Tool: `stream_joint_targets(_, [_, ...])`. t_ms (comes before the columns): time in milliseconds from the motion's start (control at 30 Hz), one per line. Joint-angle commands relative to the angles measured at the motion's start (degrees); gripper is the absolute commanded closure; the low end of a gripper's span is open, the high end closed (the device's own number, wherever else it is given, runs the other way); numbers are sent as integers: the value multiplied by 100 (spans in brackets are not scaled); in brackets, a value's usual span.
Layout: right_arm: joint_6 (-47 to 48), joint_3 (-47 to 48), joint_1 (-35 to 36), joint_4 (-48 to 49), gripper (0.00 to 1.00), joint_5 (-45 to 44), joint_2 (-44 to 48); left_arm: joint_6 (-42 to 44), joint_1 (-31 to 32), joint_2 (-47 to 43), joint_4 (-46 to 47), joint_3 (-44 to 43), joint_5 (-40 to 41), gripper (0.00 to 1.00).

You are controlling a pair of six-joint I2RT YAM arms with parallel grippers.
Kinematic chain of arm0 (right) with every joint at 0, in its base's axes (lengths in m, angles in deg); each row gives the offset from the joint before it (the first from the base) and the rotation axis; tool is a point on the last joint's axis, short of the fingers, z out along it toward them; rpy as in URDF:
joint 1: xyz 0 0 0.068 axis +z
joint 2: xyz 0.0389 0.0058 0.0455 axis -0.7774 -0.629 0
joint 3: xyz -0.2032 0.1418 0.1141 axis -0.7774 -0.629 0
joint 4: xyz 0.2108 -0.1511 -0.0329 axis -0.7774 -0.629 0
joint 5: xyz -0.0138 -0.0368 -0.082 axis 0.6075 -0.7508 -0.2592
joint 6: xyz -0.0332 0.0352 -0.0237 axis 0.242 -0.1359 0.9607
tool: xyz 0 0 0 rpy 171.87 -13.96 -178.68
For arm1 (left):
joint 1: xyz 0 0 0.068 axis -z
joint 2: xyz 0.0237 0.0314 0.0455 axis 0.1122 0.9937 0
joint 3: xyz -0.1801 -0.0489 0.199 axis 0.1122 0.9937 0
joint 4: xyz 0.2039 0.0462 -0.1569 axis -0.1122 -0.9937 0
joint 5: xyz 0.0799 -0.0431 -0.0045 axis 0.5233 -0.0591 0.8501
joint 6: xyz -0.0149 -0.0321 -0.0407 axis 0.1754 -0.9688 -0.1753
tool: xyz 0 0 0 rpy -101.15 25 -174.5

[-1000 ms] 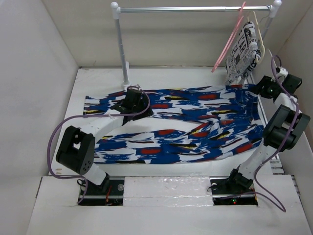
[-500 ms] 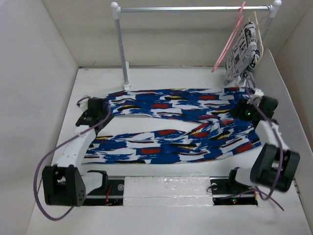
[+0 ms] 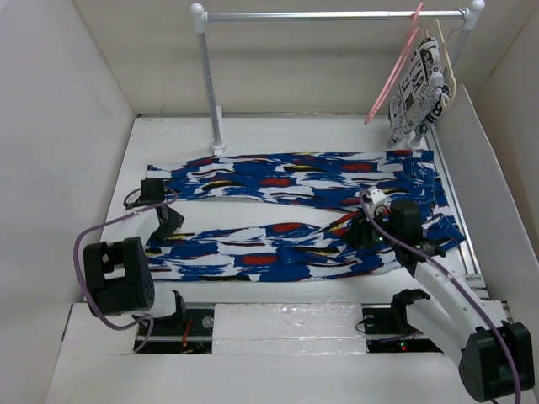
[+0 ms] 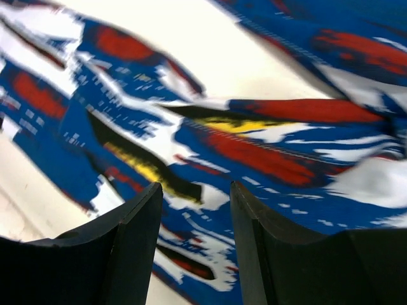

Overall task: Place the trousers on the hanger
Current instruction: Flatten out the trousers at the center of the board.

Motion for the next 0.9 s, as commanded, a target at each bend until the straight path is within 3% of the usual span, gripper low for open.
stream_joint_targets(0, [247,266,408,-370,47,-305,325,20,-8,363,181,-7,-106,52])
stream_joint_targets(133, [221,459,602,-494,48,-543,564,81,-8,706,322,28,-62,56])
stream_joint_targets(167, [221,486,654,-494,48,-569,573,125,-8,724,366,63,-71,64])
stream_joint_targets(200, [221,521,655,-529,47,-596,581,169,-8,759,401,81,-63,84])
stream_joint_targets(267, [230,626,655,-573,47,-596,538,240,-8,873,410,90,16,100])
stream_joint_targets(500, [274,820,655,-504,47,-719,362,354,-8,1110,515,-278,165,100])
stream_joint_targets(733, [502,1074,655,-608,47,-631,-60,424,-8,2137,217,-1858,727,100])
stream_joint_targets(867, [581,1259,787,-801,45,-736,-87,451,-8,2473,-117,-2309,957,100])
